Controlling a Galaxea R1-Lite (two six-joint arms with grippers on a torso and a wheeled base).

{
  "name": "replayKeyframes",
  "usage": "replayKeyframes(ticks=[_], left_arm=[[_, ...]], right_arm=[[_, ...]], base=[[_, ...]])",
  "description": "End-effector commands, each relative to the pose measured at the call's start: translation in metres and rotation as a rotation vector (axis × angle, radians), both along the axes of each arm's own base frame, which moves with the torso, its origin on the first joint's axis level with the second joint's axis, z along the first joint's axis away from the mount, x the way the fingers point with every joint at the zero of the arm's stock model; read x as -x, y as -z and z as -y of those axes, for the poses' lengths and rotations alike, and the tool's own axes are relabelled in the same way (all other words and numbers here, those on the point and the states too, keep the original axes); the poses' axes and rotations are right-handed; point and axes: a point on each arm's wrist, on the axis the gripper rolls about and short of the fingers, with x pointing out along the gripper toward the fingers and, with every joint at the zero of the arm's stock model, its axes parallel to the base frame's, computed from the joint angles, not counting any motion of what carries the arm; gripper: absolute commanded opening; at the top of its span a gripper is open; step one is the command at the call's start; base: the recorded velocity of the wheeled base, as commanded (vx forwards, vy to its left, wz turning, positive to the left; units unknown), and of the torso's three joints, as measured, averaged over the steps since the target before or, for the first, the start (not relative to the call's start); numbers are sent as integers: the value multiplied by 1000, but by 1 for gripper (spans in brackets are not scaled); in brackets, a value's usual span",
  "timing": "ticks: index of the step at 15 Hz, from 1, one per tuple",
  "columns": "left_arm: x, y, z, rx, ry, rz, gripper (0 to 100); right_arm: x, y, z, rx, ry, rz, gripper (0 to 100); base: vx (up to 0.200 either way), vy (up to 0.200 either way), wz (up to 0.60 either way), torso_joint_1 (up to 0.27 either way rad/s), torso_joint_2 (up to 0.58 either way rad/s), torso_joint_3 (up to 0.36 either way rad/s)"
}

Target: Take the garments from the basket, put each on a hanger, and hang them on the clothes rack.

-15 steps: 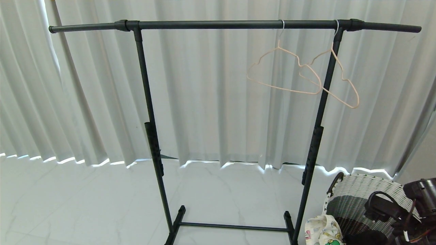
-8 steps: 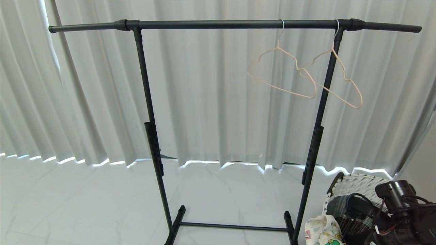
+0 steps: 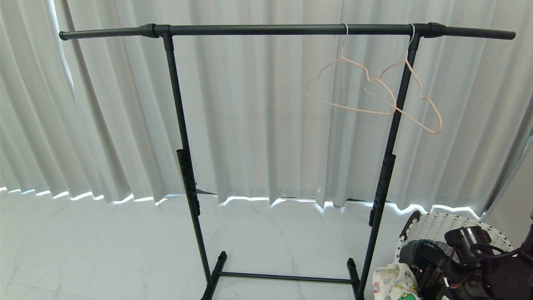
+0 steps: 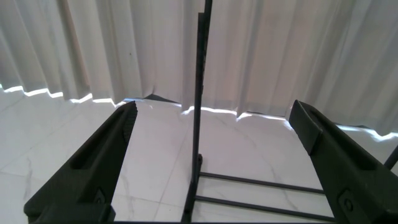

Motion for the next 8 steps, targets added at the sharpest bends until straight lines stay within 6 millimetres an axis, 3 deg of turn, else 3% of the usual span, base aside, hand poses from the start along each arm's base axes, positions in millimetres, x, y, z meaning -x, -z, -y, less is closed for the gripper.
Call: replayKeyframes(ticks=[1, 3, 6, 8], left_arm=[[0, 0, 0, 0, -1, 0, 100], [0, 0, 0, 0, -1, 0, 100], [0, 0, 0, 0, -1, 0, 100], [0, 0, 0, 1, -1, 0, 100]], right_arm=[[1, -10, 0, -10, -3, 38, 0], [5, -33, 0, -16, -4, 102, 0], [9, -123, -1, -77, -27, 194, 0], [43, -193, 1, -127, 7, 270, 0]], base=[[0, 0, 0, 0, 0, 0], [0, 0, 0, 0, 0, 0], [0, 0, 0, 0, 0, 0], [0, 0, 0, 0, 0, 0]])
